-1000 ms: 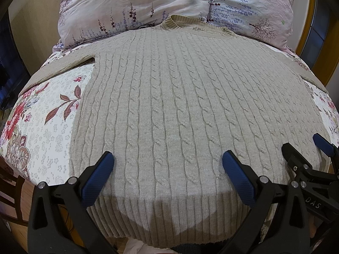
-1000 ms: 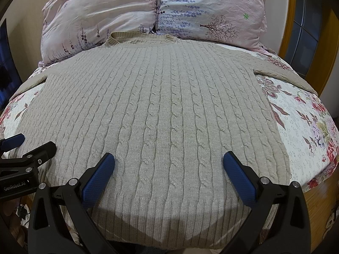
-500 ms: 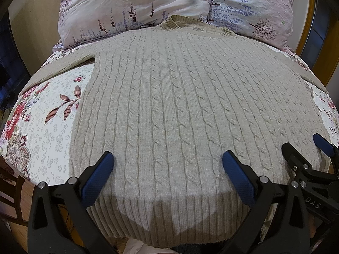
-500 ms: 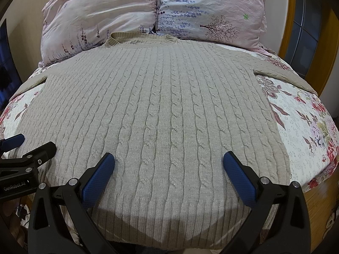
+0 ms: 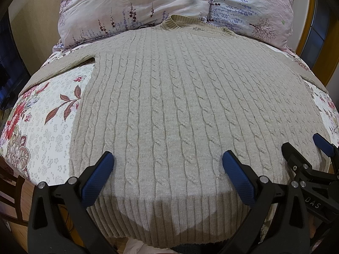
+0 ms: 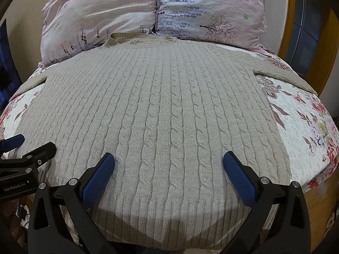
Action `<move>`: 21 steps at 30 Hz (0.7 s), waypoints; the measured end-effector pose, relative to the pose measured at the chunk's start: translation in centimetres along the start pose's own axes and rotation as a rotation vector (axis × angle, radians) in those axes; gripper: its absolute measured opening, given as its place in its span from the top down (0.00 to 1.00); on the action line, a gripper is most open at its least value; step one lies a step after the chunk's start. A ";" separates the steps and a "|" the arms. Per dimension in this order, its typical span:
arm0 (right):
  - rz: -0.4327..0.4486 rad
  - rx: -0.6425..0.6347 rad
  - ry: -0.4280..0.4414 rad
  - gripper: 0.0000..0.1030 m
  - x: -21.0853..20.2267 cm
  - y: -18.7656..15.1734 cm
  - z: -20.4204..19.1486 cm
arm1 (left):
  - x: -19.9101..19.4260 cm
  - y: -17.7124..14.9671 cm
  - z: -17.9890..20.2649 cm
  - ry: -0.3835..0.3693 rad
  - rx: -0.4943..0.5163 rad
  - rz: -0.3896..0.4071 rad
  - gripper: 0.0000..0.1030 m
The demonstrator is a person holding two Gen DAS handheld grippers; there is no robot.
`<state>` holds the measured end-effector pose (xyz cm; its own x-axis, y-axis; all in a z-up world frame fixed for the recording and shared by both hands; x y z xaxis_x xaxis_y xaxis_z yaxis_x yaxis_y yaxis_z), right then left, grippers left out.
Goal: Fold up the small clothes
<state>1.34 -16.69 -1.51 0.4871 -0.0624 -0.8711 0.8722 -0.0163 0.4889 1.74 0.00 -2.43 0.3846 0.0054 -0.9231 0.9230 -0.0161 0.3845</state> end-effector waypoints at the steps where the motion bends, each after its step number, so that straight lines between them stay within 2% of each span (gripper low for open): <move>1: 0.000 0.000 0.000 0.01 0.0 0.0 0.0 | 0.0 0.0 0.0 0.000 0.000 0.000 0.02; 21: 0.015 0.001 0.000 0.01 -0.1 -0.2 0.0 | 0.1 0.2 -0.2 -0.001 0.006 -0.012 0.02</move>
<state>1.13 -16.64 -1.52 0.5004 -0.0625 -0.8635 0.8646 -0.0163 0.5022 1.93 0.16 -2.47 0.3733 0.0047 -0.9277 0.9275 -0.0217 0.3731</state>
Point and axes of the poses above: each gripper's, at about its wrist camera, not at the fingertips, and x roughly the way its jaws point, z to its right, y to its top, the point moved 3 cm from there along x, roughly the way its jaws point, and after that the axes turned 13 degrees about -z, right-handed, at the moved point
